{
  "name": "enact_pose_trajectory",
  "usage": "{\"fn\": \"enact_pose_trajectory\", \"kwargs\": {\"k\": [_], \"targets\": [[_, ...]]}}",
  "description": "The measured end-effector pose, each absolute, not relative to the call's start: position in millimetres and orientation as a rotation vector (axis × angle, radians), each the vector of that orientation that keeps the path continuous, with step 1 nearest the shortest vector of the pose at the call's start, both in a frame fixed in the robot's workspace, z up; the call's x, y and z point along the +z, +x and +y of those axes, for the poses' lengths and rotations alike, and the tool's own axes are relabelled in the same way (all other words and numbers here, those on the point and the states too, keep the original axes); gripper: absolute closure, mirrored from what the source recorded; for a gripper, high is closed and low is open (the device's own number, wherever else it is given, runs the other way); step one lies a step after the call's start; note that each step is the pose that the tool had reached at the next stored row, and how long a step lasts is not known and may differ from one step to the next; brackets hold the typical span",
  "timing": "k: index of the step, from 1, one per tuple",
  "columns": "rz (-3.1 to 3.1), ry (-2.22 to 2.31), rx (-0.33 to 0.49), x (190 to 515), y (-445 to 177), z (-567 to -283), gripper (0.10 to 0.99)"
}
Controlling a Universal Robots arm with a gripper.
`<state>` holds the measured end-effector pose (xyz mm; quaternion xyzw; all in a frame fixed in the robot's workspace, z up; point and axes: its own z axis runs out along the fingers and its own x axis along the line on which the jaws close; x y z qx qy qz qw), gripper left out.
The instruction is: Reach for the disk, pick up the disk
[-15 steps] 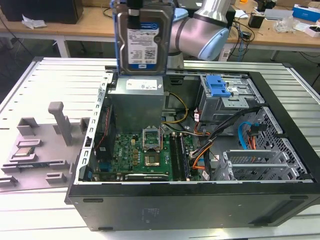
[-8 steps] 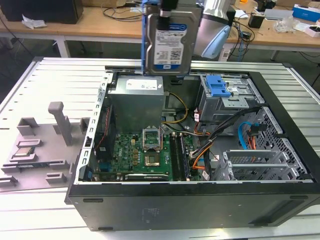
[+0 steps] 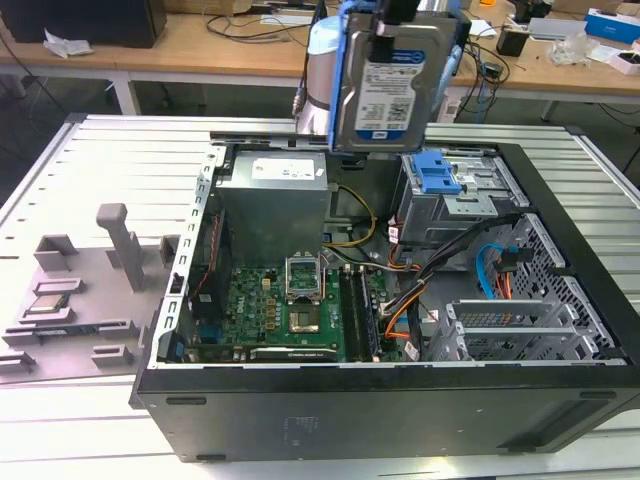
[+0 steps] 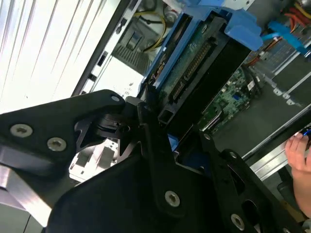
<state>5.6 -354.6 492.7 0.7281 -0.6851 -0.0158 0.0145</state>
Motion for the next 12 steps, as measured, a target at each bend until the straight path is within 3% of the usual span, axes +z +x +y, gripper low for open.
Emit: {"fn": "enact_pose_trajectory", "kwargs": {"k": [12], "targets": [[-2.132, 2.266, -0.050, 492.8, 74.5, -354.6, 0.718]]}}
